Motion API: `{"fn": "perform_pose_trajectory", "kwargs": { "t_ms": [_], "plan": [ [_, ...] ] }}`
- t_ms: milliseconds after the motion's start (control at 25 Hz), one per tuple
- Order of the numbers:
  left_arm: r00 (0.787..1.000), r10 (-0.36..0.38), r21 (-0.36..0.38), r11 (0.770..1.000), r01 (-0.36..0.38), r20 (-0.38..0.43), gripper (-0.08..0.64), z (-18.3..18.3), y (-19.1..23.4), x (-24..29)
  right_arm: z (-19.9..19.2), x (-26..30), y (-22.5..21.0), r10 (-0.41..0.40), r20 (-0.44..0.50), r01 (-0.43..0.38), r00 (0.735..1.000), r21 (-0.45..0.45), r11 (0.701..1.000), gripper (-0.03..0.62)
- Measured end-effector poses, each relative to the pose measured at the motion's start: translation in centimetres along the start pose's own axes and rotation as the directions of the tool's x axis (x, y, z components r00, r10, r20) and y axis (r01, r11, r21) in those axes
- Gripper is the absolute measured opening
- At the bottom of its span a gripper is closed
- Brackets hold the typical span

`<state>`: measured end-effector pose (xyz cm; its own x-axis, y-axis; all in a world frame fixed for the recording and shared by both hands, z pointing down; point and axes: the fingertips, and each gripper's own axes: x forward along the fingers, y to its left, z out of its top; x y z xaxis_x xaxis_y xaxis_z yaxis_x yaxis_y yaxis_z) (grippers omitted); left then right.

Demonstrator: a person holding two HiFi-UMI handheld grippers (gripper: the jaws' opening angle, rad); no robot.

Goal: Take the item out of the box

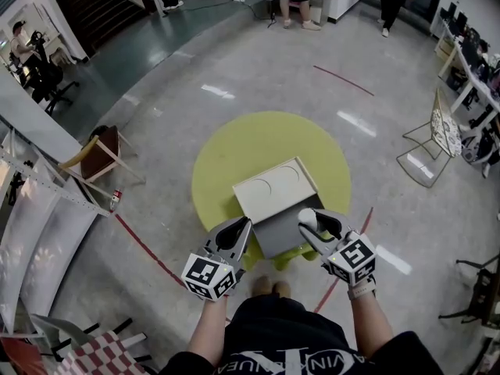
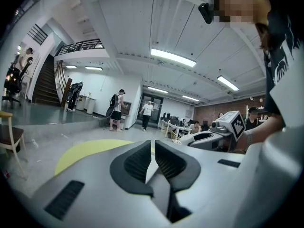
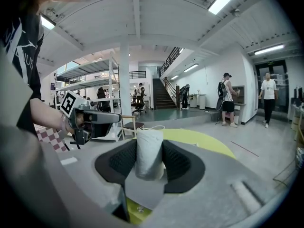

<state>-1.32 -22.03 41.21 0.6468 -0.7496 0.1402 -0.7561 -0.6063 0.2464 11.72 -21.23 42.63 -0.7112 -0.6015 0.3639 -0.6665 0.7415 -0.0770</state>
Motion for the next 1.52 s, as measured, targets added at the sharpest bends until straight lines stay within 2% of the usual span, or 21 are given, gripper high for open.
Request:
{"fn": "perform_pose_trajectory", "kwargs": {
  "t_ms": [760, 1520],
  "plan": [
    [0.998, 0.006, 0.027, 1.0, -0.007, 0.06, 0.031, 2.8, 0.6, -0.6, 3.2, -0.8, -1.0, -0.075, 0.094, 0.072, 0.993, 0.032, 0.997, 0.161],
    [0.993, -0.003, 0.06, 0.998, -0.004, 0.117, 0.031, 5.4, 0.2, 0.4, 6.4, -1.9, -2.4, -0.117, 0.183, 0.12, 0.976, -0.005, 0.993, 0.161]
  ]
}}
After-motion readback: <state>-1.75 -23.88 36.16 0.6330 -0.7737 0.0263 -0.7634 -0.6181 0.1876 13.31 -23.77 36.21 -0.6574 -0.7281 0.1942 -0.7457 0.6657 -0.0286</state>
